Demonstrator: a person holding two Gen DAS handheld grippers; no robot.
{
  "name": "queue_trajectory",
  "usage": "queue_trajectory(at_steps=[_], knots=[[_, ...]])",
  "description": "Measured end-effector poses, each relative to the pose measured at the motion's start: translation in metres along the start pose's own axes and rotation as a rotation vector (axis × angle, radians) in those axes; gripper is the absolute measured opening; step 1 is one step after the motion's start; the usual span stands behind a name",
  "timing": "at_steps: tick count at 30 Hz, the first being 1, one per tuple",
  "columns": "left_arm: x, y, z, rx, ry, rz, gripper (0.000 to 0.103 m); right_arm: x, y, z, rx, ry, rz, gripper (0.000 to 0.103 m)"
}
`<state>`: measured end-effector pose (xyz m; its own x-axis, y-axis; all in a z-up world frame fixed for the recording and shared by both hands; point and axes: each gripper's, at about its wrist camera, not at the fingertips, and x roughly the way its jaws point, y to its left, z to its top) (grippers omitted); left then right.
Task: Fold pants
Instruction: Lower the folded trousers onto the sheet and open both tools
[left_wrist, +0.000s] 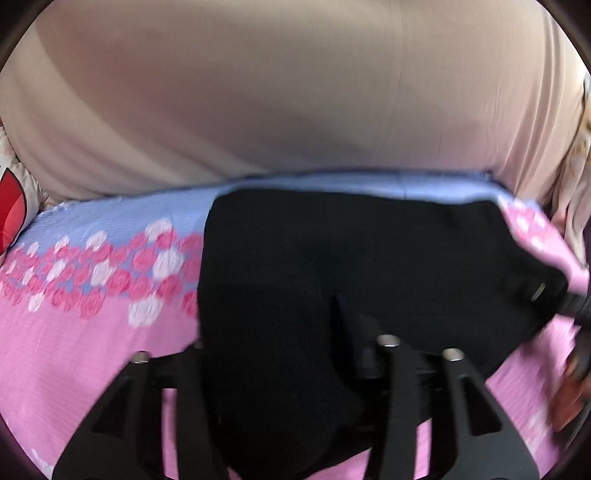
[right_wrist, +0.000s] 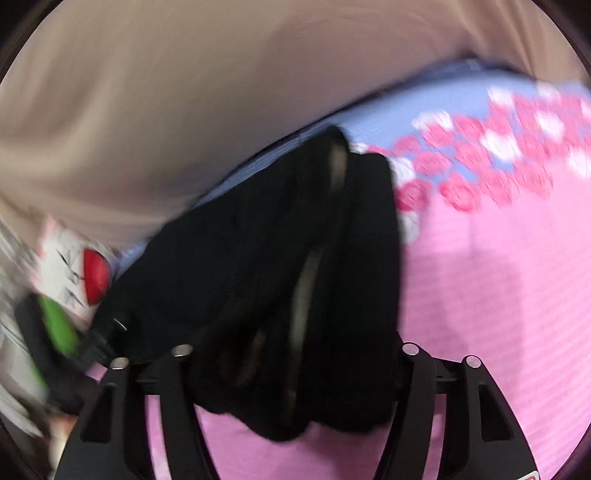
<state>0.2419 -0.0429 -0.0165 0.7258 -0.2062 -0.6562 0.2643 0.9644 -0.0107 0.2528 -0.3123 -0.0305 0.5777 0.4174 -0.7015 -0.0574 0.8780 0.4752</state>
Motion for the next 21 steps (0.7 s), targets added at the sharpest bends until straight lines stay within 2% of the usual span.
queue_trajectory(at_steps=[1, 2, 3, 5, 7, 8, 10, 11, 12, 14, 15, 17, 18, 21], knots=[[-0.006, 0.004, -0.004, -0.013, 0.018, -0.01, 0.058, -0.006, -0.004, 0.001, 0.006, -0.002, -0.026, 0.07], [-0.014, 0.008, -0.006, -0.028, 0.027, 0.0, 0.067, -0.021, -0.008, 0.001, 0.004, -0.045, -0.081, 0.071], [-0.021, 0.012, -0.006, -0.037, 0.033, 0.028, 0.069, -0.035, -0.009, -0.001, -0.003, -0.088, -0.115, 0.072], [-0.047, 0.021, -0.004, -0.066, 0.016, 0.13, 0.069, -0.065, -0.001, -0.003, -0.03, -0.192, -0.199, 0.059], [-0.074, 0.027, 0.004, -0.106, -0.031, 0.13, 0.07, -0.079, 0.02, -0.002, -0.105, -0.215, -0.184, 0.01], [-0.08, 0.027, 0.009, -0.131, -0.044, 0.121, 0.071, -0.08, 0.037, -0.002, -0.145, -0.202, -0.151, 0.006], [-0.082, 0.019, 0.019, -0.158, -0.049, 0.072, 0.072, -0.068, 0.066, -0.004, -0.229, -0.164, -0.096, 0.003], [-0.078, 0.013, 0.023, -0.148, -0.046, 0.064, 0.074, -0.058, 0.074, -0.005, -0.261, -0.146, -0.095, 0.003], [-0.071, 0.004, 0.024, -0.125, -0.036, 0.076, 0.075, -0.045, 0.077, -0.005, -0.283, -0.127, -0.12, 0.003], [-0.051, -0.013, 0.018, -0.072, -0.006, 0.131, 0.075, -0.009, 0.058, -0.004, -0.261, -0.064, -0.237, 0.0], [-0.041, -0.018, 0.015, -0.048, 0.017, 0.159, 0.075, -0.002, 0.041, -0.005, -0.221, -0.061, -0.215, 0.0], [-0.023, -0.022, 0.006, -0.031, 0.065, 0.183, 0.075, -0.014, 0.028, -0.001, -0.132, -0.067, -0.146, 0.0], [-0.018, -0.019, 0.005, -0.036, 0.075, 0.185, 0.075, -0.021, 0.032, 0.0, -0.119, -0.065, -0.154, 0.0], [-0.011, -0.012, -0.001, -0.065, 0.086, 0.177, 0.076, -0.046, 0.06, -0.007, -0.213, -0.134, -0.181, 0.008]])
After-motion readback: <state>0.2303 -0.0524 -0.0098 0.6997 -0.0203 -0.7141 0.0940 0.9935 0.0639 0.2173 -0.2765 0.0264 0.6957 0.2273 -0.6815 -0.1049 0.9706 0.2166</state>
